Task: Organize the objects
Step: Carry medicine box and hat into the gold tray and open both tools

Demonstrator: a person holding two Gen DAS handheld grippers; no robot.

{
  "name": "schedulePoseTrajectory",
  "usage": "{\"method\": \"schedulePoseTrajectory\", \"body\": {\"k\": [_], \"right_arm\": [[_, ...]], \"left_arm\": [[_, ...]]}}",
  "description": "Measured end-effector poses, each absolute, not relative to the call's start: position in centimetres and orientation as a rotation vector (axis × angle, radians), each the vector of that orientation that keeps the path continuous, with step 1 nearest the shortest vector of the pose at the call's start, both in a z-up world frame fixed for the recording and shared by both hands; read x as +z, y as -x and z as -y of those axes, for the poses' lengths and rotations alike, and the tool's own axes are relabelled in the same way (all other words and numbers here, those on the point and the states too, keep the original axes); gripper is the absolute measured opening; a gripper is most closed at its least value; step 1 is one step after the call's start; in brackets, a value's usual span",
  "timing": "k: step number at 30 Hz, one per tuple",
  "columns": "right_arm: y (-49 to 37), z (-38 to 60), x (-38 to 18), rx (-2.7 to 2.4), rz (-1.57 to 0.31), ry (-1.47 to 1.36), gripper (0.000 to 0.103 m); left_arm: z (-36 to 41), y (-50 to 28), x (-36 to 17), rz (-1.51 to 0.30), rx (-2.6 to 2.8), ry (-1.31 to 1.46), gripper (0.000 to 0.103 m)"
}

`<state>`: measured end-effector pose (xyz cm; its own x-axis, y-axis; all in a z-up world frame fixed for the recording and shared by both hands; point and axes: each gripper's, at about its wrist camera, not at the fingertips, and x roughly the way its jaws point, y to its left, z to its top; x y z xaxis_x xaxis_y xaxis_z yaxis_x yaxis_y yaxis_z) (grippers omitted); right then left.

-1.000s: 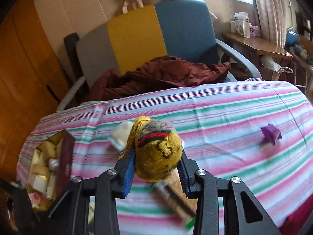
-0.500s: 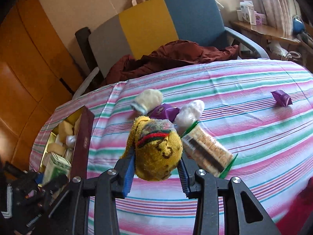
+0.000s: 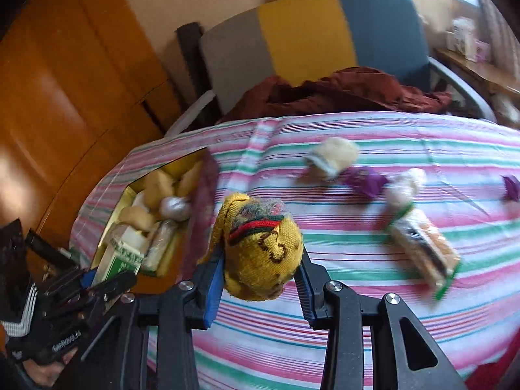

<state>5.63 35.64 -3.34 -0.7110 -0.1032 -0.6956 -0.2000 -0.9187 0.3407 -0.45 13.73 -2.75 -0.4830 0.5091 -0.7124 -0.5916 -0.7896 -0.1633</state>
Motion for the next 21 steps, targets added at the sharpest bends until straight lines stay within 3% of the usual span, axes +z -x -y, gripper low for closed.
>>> {"method": "schedulePoseTrajectory", "body": {"k": [14, 21], "right_arm": [[-0.7, -28.8, -3.9, 2.91, -0.512, 1.331, 0.04], [1.4, -26.5, -4.7, 2.929, -0.419, 1.418, 0.04]], "left_arm": [[-4.4, 5.6, -3.4, 0.145, 2.394, 1.162, 0.03], [-2.7, 8.6, -2.5, 0.181, 2.431, 1.16, 0.03]]}}
